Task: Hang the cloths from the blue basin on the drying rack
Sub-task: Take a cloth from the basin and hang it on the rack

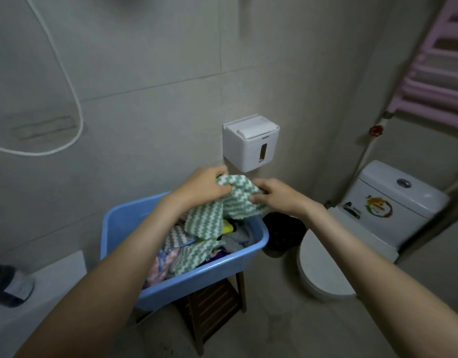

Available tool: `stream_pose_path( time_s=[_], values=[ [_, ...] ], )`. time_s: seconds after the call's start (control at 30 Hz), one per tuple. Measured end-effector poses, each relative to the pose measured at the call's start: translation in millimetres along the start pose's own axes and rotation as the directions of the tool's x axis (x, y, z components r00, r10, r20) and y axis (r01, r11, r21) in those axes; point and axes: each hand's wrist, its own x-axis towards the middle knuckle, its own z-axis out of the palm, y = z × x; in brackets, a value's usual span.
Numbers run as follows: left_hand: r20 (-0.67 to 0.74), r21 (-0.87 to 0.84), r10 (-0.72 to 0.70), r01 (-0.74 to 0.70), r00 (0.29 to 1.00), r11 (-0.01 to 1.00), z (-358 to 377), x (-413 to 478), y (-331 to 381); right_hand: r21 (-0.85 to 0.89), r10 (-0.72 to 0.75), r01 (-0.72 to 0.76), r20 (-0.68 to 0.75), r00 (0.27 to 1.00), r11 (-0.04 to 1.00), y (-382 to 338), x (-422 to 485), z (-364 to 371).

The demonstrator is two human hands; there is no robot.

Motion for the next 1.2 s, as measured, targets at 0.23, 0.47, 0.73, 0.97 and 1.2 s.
stream_pose_path(
  time_s=[0.23, 0.47, 0.73, 0.97, 1.2],
  values=[
    [0.095, 0.046, 0.132, -0.137, 0.987, 0.990, 19.1, 32.4, 41.2, 0.059, 0.196, -0.188, -0.406, 0.893, 0.980, 43.2, -26.2, -26.7],
    [0.274, -0.018, 0.411, -0.423, 0.870, 0.906, 71.5, 67.8, 134.8, 0.296, 0.354, -0.199, -0.703, 0.617, 0.934, 82.0, -112.8, -70.8],
    [0.461, -0.145, 0.549, -0.551, 0.697, 0.822, 168.0, 67.0, 271.8, 0.378, 0.444, -0.272, -0.861, 0.248, 0.885, 144.7, -276.5, -115.6],
    [0.568, -0.251, 0.670, -0.675, 0.478, 0.694, 257.1, 26.7, 413.4, 0.490, 0.489, -0.293, -0.868, -0.081, 0.821, 177.1, -443.4, -130.2],
    [0.611, -0.294, 0.726, -0.761, 0.316, 0.579, 330.2, -20.8, 499.7, 0.548, 0.448, -0.386, -0.834, -0.323, 0.742, 206.4, -562.5, -112.0]
  ],
)
